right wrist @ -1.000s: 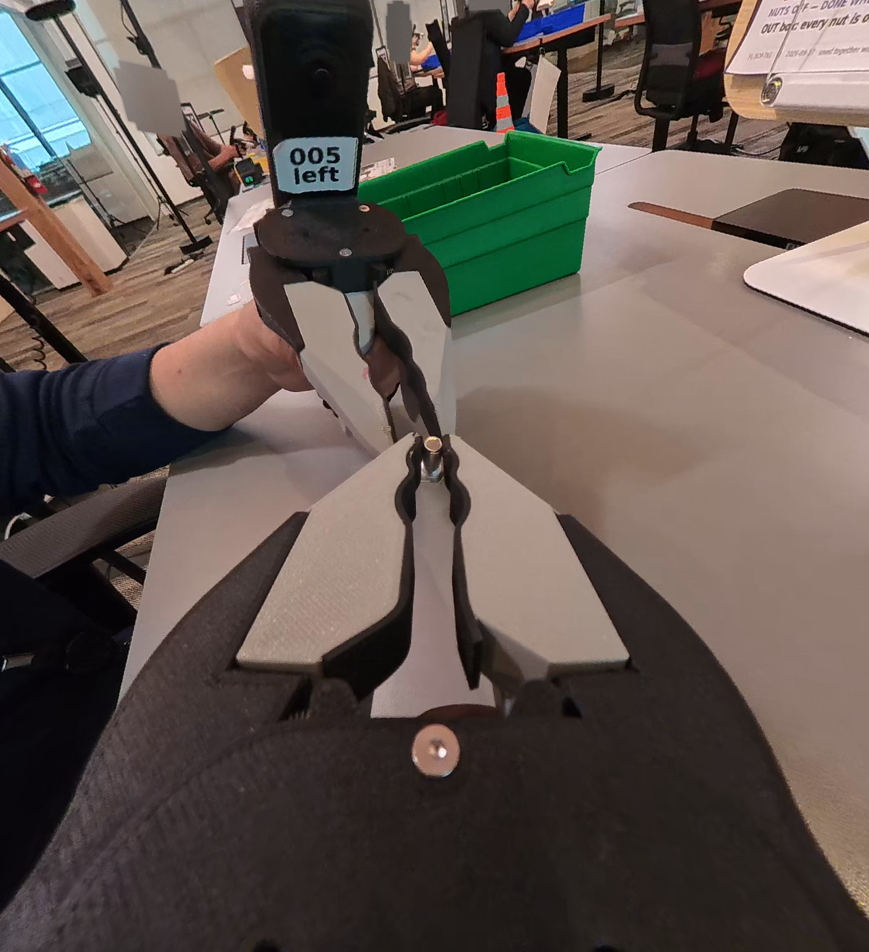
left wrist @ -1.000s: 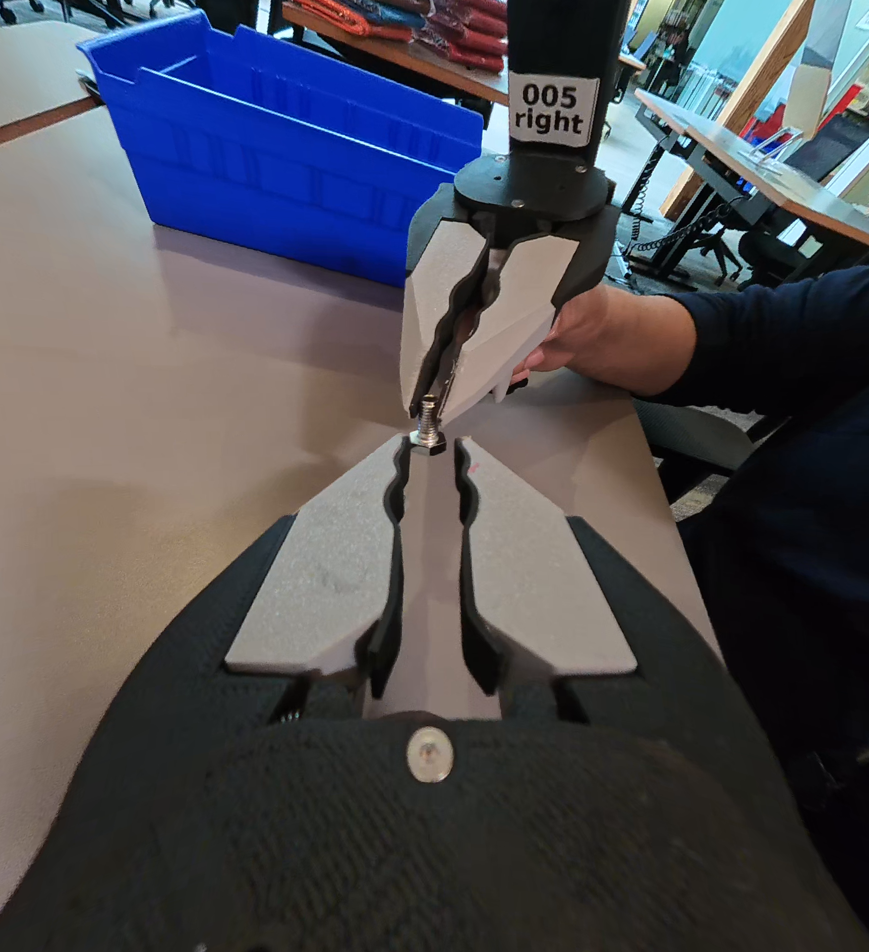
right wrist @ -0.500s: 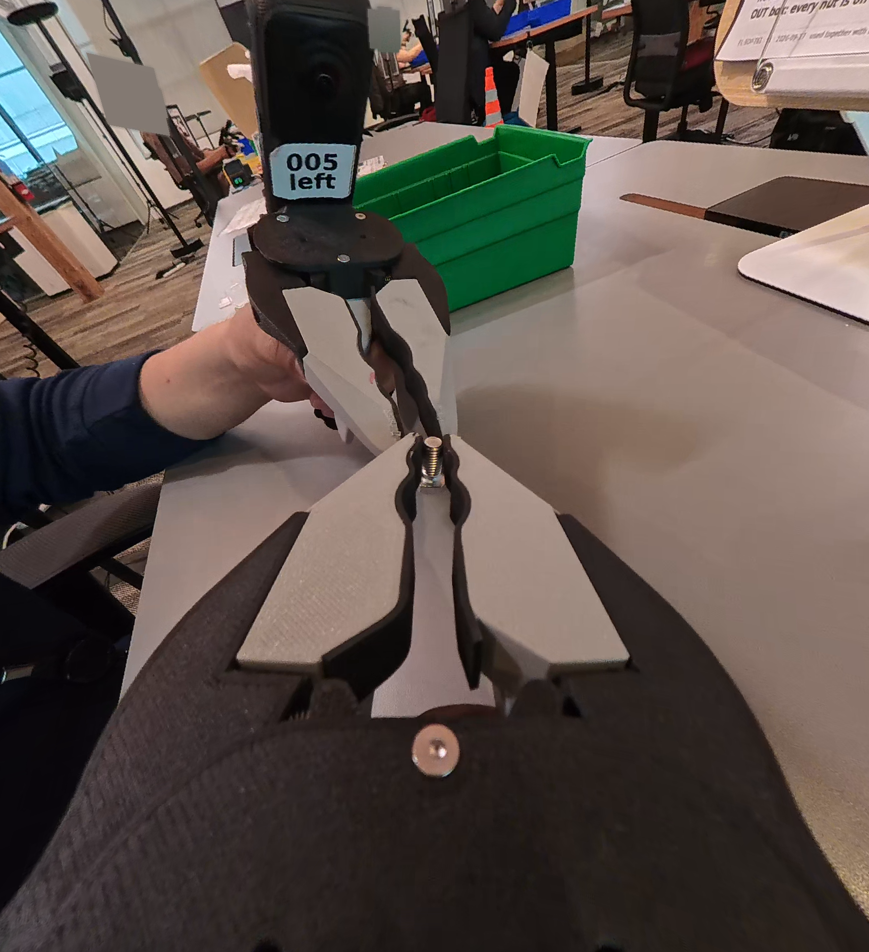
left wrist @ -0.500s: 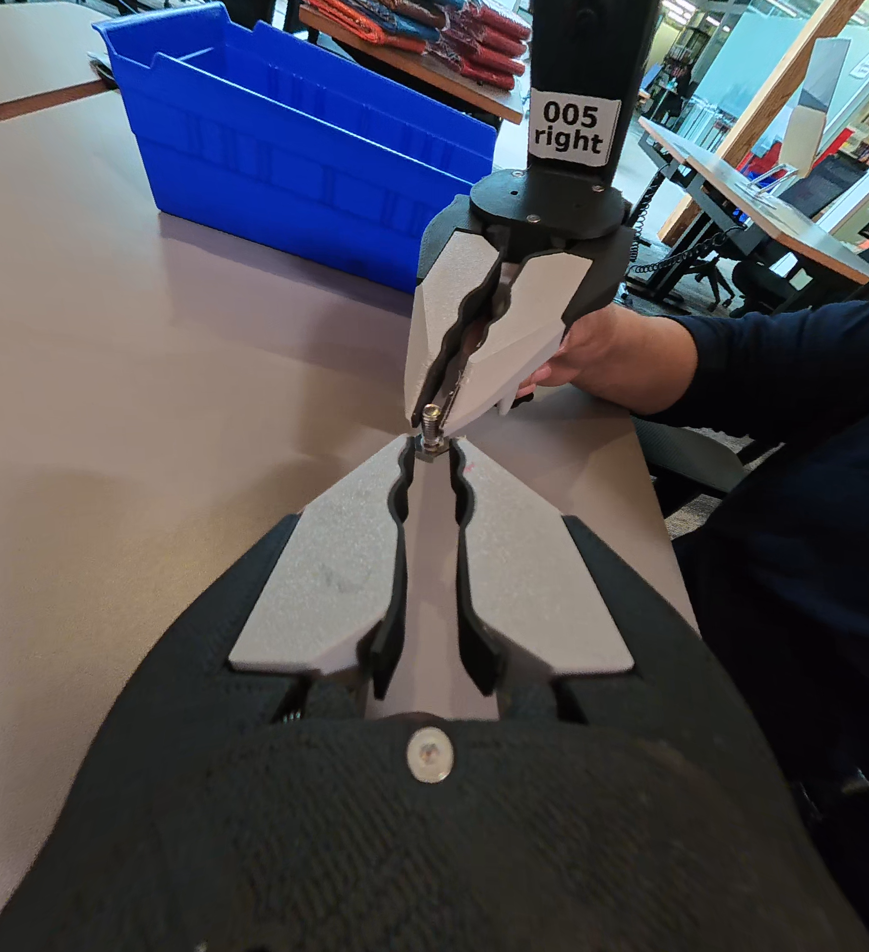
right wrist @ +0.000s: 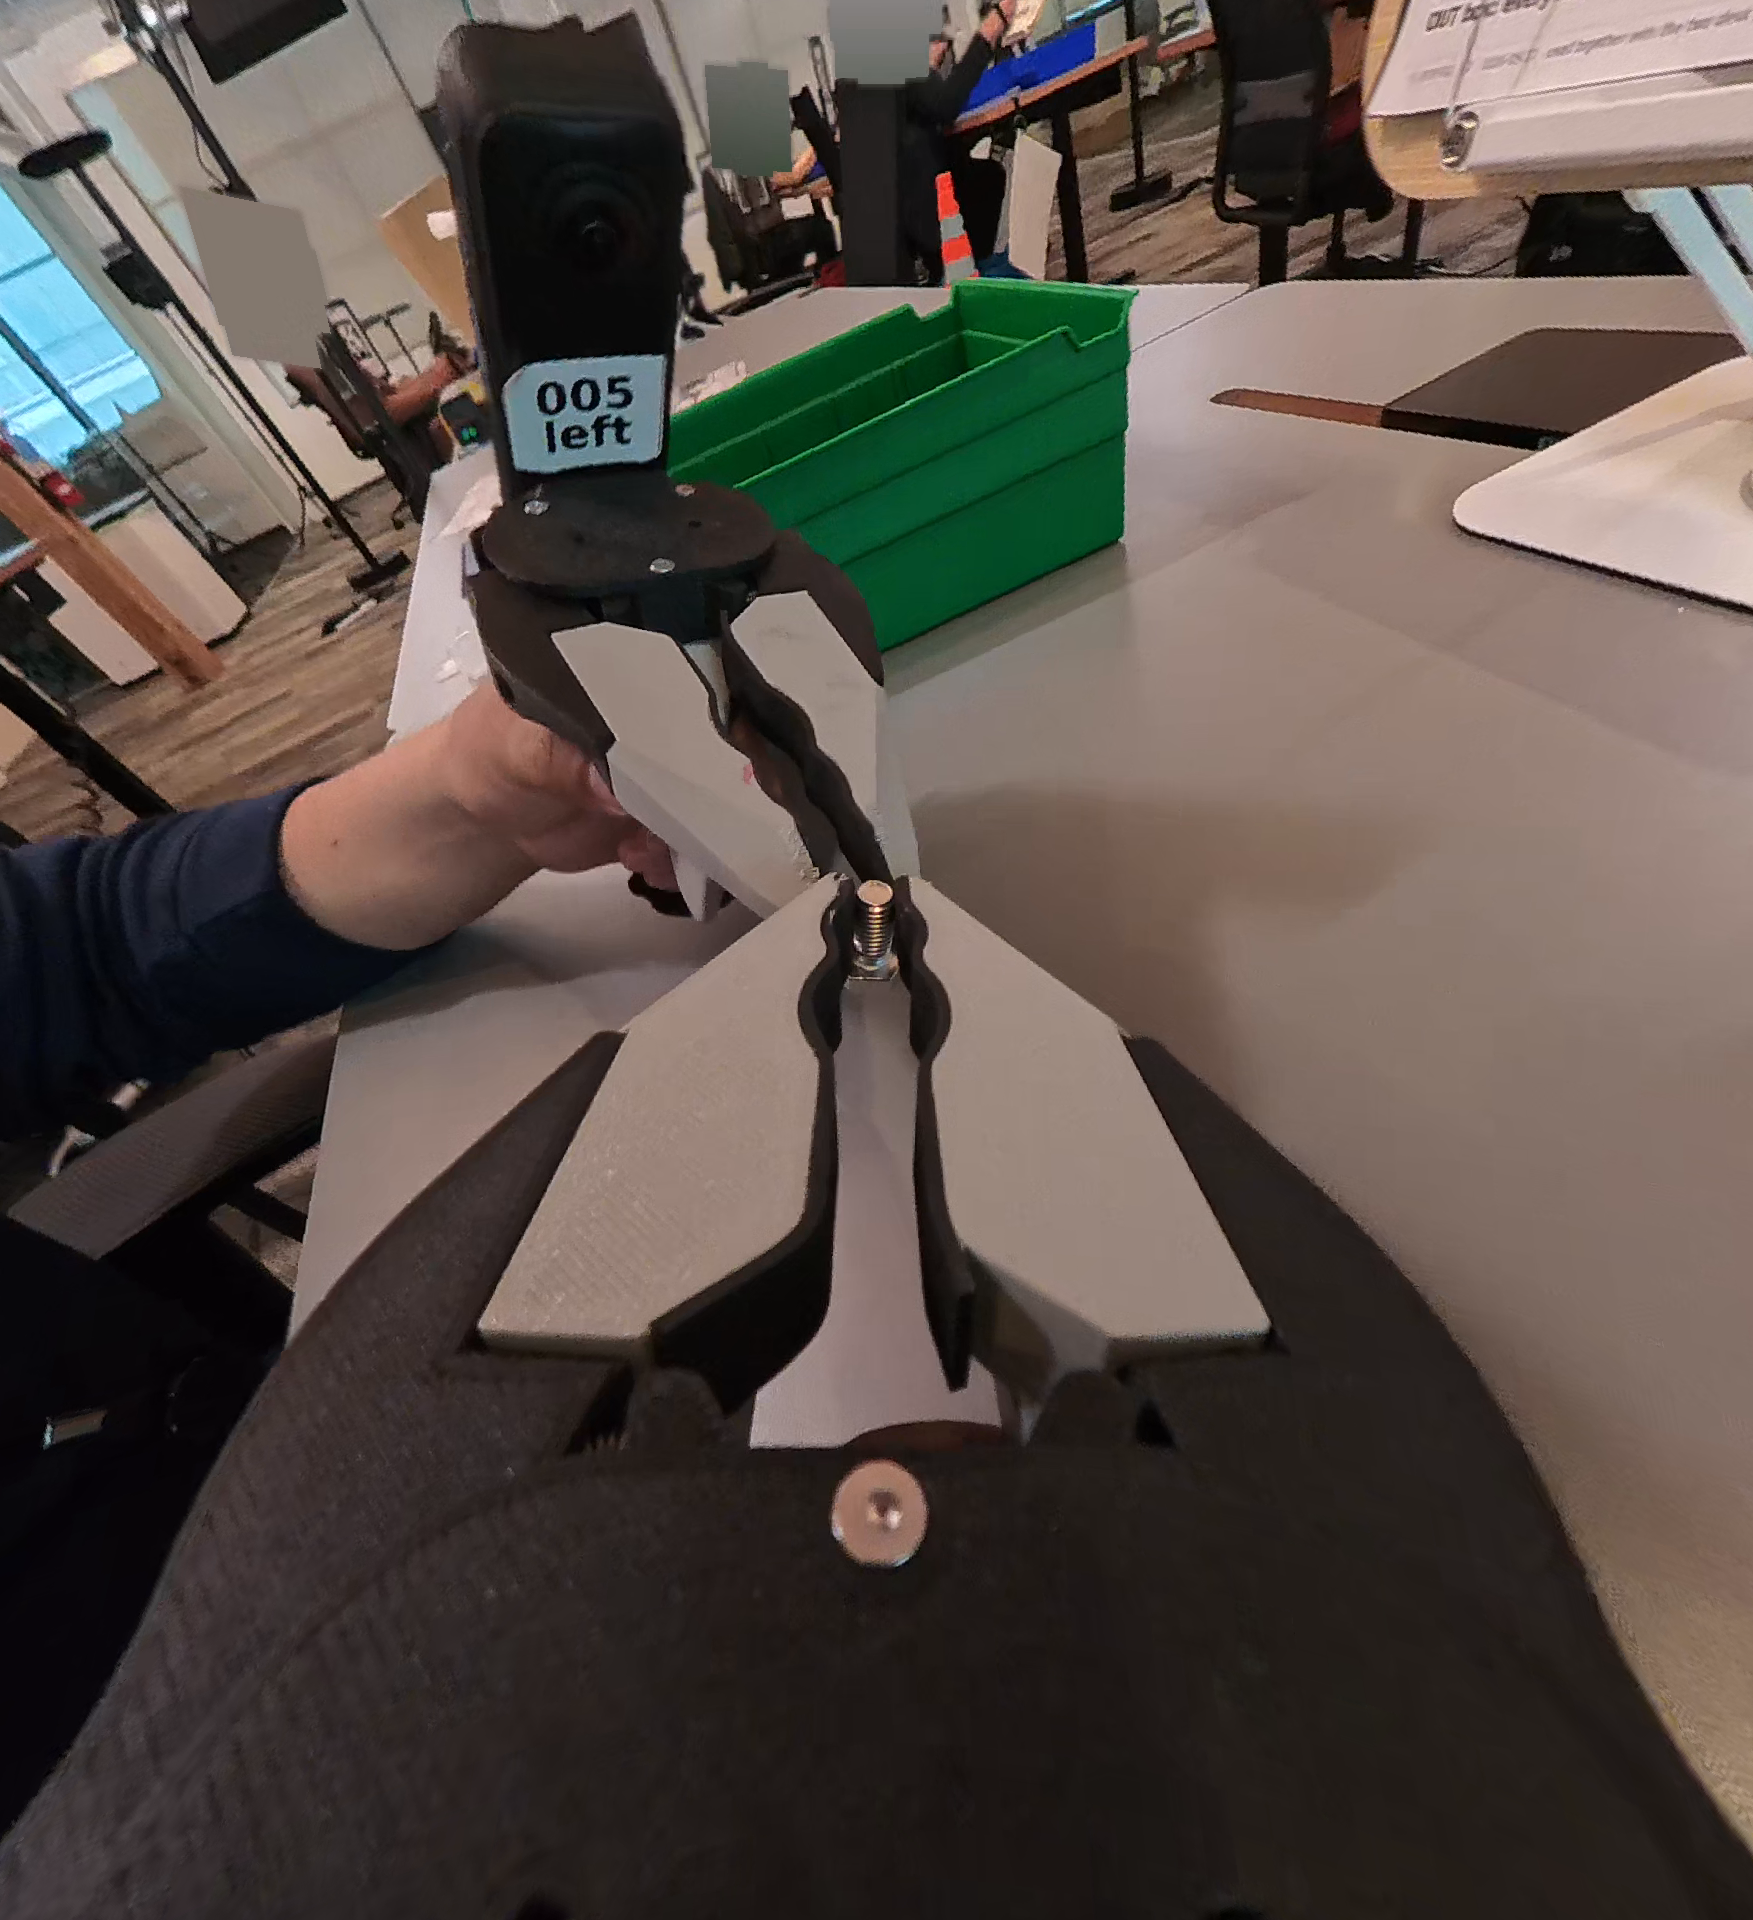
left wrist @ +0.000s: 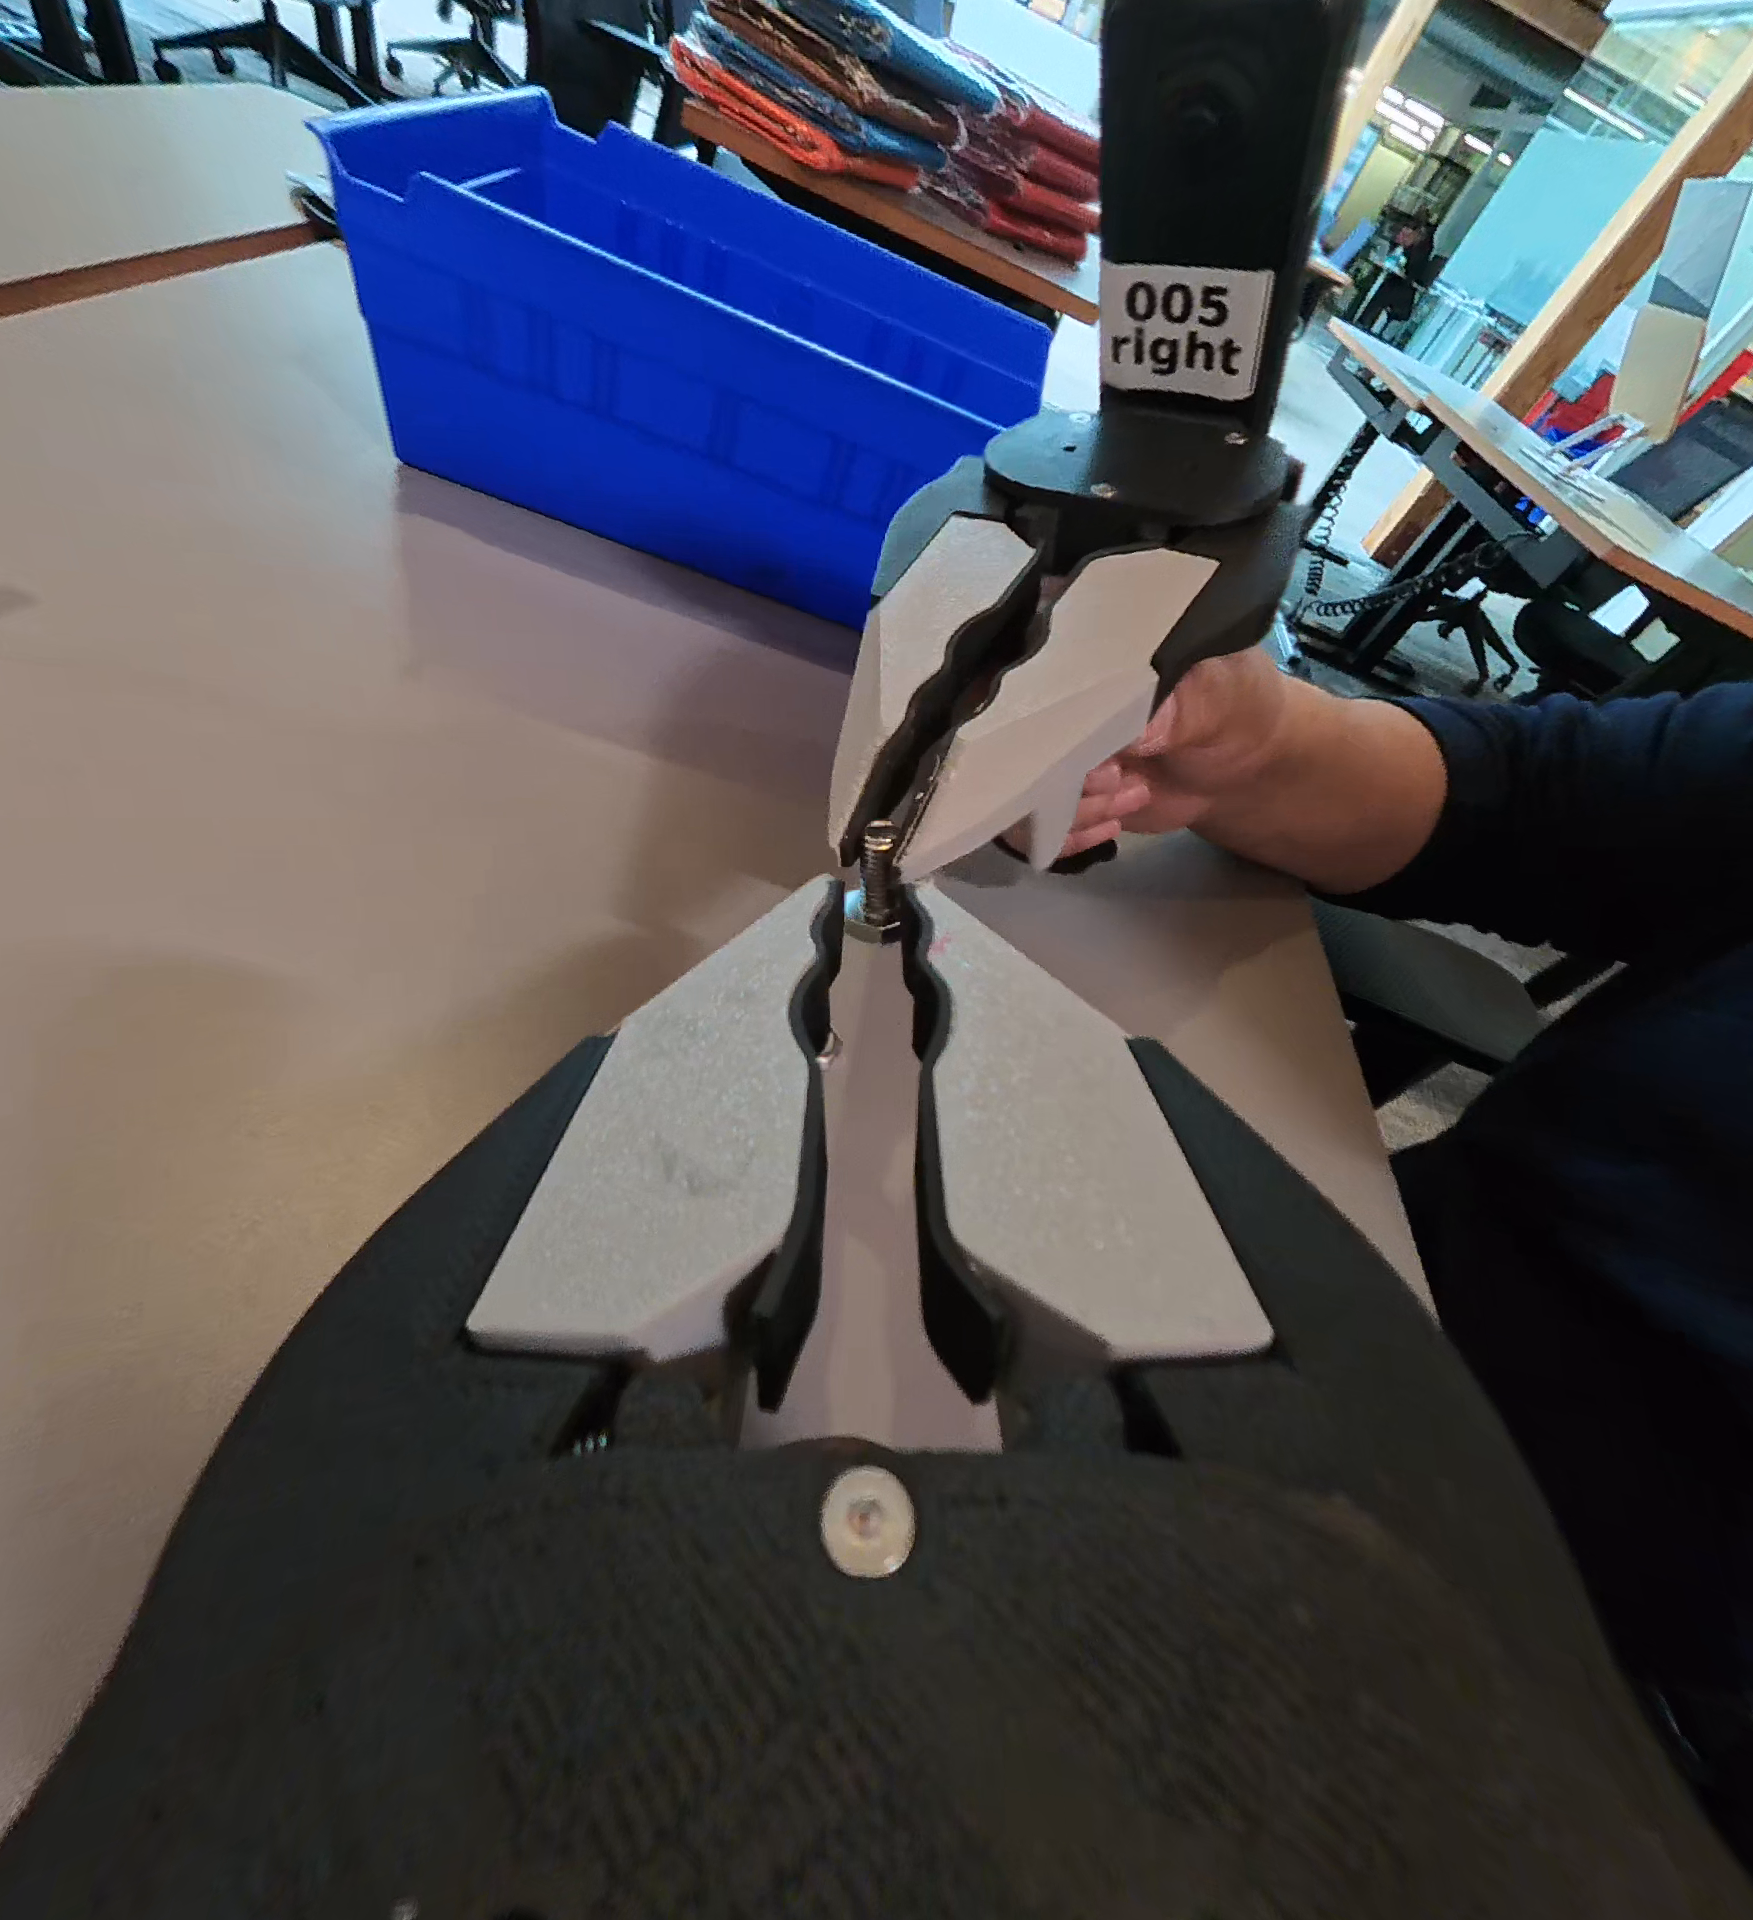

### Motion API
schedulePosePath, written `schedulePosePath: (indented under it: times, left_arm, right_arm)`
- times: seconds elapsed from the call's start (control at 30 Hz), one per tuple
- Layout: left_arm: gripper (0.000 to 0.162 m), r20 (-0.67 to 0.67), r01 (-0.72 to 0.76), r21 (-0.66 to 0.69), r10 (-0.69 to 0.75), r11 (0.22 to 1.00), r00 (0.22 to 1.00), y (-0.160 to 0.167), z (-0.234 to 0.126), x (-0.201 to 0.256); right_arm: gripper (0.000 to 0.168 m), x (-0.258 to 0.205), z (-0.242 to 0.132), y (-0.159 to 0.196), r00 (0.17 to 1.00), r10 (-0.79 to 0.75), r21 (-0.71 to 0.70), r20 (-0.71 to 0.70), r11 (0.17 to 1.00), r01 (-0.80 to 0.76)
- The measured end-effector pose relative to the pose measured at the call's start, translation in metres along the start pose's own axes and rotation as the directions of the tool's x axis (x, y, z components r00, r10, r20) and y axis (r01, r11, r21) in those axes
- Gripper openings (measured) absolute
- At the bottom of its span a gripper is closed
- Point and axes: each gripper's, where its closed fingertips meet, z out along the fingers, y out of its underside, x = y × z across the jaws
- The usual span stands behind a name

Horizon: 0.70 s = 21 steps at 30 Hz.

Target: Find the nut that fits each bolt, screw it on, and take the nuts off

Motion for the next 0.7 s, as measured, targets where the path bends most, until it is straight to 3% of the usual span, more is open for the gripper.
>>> schedulePosePath:
  times: [0.3, 0.7]
  left_arm:
    - [0.008, 0.065, 0.039, 0.040, -0.042, 0.998, 0.997, -0.002, 0.004, -0.009]
    - [0.005, 0.118, 0.002, 0.005, -0.002, 1.000, 0.993, 0.002, 0.006, -0.011]
  right_arm:
    - [0.004, 0.010, 0.001, -0.002, 0.995, 0.077, 0.047, -0.056, 0.996, -0.074]
    - [0.004, 0.012, 0.003, 0.002, 0.993, 0.009, 0.018, -0.115, 1.000, -0.007]
